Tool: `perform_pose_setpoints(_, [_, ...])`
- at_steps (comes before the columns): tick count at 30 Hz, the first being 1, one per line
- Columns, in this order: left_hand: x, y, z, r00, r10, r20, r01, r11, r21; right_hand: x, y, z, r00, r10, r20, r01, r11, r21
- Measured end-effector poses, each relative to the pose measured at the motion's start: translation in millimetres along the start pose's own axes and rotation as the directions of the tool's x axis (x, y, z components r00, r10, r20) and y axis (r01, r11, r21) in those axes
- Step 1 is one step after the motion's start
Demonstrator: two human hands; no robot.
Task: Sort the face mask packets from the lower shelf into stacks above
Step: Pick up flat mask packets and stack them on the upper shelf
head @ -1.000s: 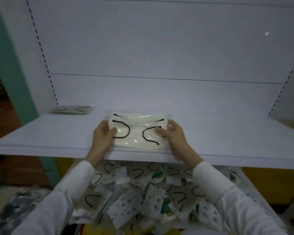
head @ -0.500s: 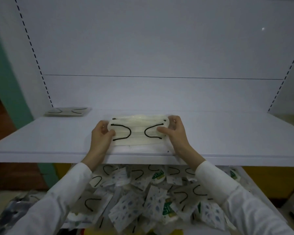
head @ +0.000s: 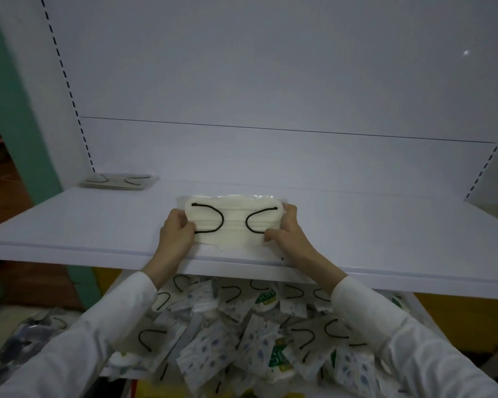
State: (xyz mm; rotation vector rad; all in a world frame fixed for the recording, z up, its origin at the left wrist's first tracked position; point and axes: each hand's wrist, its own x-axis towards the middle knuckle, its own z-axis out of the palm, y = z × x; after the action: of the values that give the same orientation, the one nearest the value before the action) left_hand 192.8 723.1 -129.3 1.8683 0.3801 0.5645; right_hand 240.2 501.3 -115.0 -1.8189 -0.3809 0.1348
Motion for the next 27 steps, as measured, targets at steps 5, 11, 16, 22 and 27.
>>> perform_pose_setpoints(5, [12.2,2.9,-3.1,0.999,0.022,-0.048,-0.016,0.994,0.111,22.4,5.9,-11.4,0.990,-0.034,-0.135,0.022,0.996,-0.092])
perform_pose_setpoints(11, [90.1,8.2,-14.7,0.999,0.053,-0.010,-0.047,0.936,0.350,89.8,-3.4,3.4,0.974,-0.025,-0.226,-0.034,0.967,-0.254])
perform_pose_setpoints(16, [161.1,0.5,-17.3,1.000,0.020,-0.011,-0.016,0.954,0.298,153.2,-14.5,24.8,0.955,0.046,-0.292,-0.125,0.958,-0.258])
perform_pose_setpoints(22, [207.1,-24.8,-14.0,0.999,0.039,0.036,-0.051,0.900,0.433,200.7,-4.5,45.7,0.941,0.097,-0.323,-0.206,0.923,-0.324])
perform_pose_setpoints(27, [223.9,-37.4,-10.5,0.995,0.084,0.056,-0.099,0.899,0.426,214.7,7.9,48.6,0.957,0.088,-0.276,-0.193,0.903,-0.384])
